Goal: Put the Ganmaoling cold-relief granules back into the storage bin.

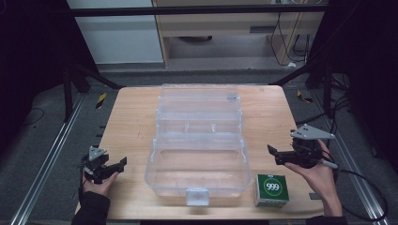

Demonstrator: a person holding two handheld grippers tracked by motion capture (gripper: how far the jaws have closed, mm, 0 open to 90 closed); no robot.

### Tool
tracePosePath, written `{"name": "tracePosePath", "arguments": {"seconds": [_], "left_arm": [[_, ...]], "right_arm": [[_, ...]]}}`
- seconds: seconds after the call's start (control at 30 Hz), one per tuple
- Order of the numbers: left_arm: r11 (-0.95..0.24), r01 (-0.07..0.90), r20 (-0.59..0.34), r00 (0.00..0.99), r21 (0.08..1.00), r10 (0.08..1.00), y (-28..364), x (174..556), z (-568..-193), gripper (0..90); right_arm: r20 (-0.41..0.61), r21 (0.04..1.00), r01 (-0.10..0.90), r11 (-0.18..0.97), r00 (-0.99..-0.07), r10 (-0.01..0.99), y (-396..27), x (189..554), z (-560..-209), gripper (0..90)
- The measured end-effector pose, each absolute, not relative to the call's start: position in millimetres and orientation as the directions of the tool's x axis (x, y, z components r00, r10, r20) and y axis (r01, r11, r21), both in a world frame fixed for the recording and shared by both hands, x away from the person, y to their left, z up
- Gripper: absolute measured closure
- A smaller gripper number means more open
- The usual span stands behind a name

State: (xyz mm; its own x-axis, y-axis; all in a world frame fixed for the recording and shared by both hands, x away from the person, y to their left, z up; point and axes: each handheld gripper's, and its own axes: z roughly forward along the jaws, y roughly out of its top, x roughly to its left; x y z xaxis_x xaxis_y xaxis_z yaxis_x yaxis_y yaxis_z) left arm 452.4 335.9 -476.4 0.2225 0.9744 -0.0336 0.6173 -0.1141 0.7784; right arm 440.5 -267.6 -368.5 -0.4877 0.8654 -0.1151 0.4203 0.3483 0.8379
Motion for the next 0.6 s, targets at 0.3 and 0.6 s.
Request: {"name": "tracePosePath", "arguments": {"seconds": [0.3, 0.6], "left_arm": [[-0.124, 0.623, -0.029, 0.230, 0.773, 0.973, 334, 453, -478, 22.3], [-0.129, 0.627, -0.028, 0.235, 0.768, 0.972, 333, 453, -479, 22.3]], "right_arm": [[-0.151, 0.775, 0.416, 0.475, -0.608, 0.779, -263, 438, -355, 4.0], [-0.172, 0.722, 0.400, 0.565, -0.686, 0.707, -260, 432, -353, 3.9]]}}
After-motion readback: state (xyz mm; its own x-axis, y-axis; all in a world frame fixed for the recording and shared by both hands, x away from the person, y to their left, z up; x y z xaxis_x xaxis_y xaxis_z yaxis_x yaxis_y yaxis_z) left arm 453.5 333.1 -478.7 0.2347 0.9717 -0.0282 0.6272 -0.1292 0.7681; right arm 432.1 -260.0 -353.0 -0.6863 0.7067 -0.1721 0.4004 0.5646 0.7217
